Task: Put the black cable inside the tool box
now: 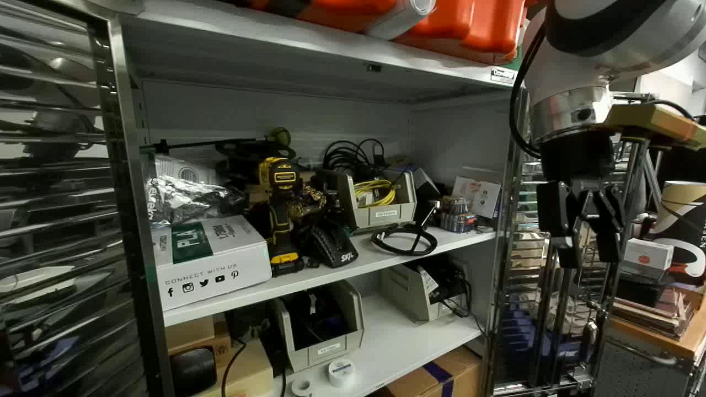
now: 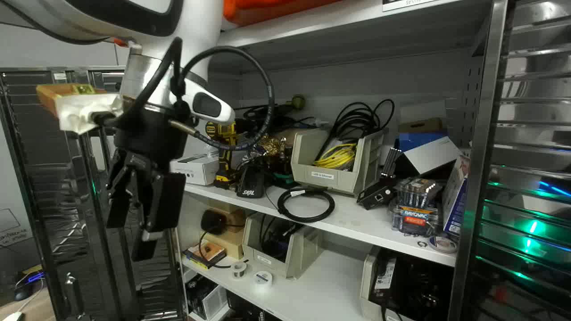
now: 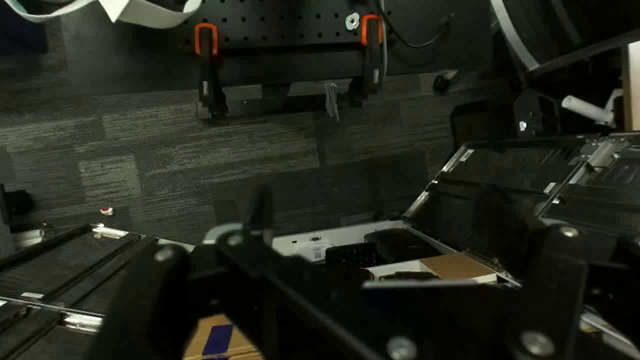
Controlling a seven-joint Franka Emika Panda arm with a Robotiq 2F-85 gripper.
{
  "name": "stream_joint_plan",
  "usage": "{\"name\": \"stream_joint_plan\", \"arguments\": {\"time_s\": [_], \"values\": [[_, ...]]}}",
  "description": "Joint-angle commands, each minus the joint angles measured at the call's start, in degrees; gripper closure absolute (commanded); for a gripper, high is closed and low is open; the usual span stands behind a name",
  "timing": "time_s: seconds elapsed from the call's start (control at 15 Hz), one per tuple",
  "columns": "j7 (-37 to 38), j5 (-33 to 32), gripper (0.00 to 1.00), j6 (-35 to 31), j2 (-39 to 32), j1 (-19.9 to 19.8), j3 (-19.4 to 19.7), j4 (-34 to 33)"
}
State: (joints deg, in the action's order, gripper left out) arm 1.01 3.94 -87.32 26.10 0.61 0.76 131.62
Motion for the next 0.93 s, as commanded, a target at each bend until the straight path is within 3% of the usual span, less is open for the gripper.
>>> {"name": "stream_joint_plan", "arguments": {"time_s": [0.0,0.67,0.87], "values": [[-0.13,0.08,0.00,0.09,0.00,-0.35,-0.28,-0.11],[-0.13,0.08,0.00,0.10,0.10,-0.35,-0.28,-0.14],[-1.26,0.10,0.00,-2.22,-2.69,-0.39,0.16,-0.75]]}}
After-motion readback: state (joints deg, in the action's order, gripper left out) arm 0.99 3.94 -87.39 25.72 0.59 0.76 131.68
